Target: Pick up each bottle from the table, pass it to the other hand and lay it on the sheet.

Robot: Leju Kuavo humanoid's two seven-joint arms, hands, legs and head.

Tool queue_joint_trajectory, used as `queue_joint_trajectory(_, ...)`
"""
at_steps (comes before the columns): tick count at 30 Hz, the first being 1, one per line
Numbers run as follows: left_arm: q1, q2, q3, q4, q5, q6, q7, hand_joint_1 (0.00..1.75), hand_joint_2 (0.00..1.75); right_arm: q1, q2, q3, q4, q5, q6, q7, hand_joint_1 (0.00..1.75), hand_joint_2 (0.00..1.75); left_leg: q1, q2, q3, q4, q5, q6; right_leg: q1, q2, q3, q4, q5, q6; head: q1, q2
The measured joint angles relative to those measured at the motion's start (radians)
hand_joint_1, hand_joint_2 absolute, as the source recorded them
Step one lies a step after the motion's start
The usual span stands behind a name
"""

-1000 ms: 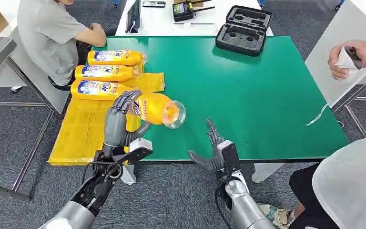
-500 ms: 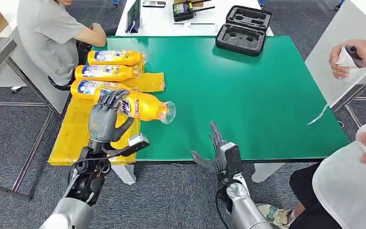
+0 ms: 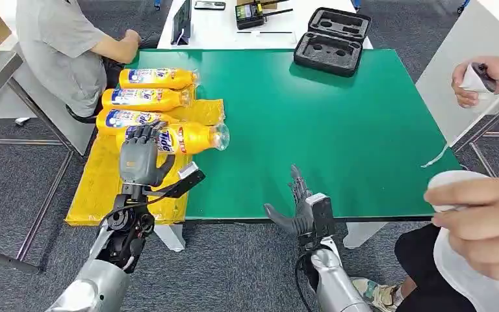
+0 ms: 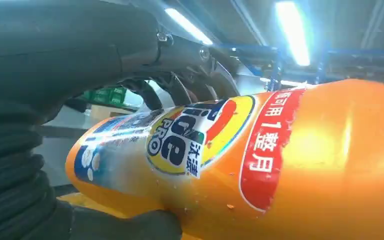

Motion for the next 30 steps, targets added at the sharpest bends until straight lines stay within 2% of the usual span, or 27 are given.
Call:
queue_joint_trajectory(12,-0.130,0.056,-0.201,0.279,-0.009,-0.023,0.267,1.73,1.75,0.018,0.012,-0.021,0.000,0.003,0.018,0.000,0.00,1.75,0.000,0.000,0.000,0.000,0.000,0.000,0.000,0.000,0.000,0.000,0.000,0.000,0.000,0.000)
queue_joint_trajectory(17,-0.182,0.082,-0.308,0.346,-0.009,-0.122,0.362,1.75,1.75,0.037,0.016,-0.023,-0.021,0.001,0.011,0.000,0.00,1.75,0.000,0.000,0.000,0.000,0.000,0.000,0.000,0.000,0.000,0.000,0.000,0.000,0.000,0.000)
queue_joint_trajectory(25,-0.248,0.129,-0.435,0.403,-0.008,-0.209,0.428,1.75,1.75,0.070,0.023,-0.029,-0.079,0.003,0.016,0.000,0.00,1.75,0.000,0.000,0.000,0.000,0.000,0.000,0.000,0.000,0.000,0.000,0.000,0.000,0.000,0.000)
queue_joint_trajectory(30,-0.261,0.143,-0.465,0.421,-0.007,-0.230,0.434,1.73,1.75,0.084,0.023,-0.030,-0.100,0.005,0.019,0.000,0.00,1.75,0.000,0.000,0.000,0.000,0.000,0.000,0.000,0.000,0.000,0.000,0.000,0.000,0.000,0.000)
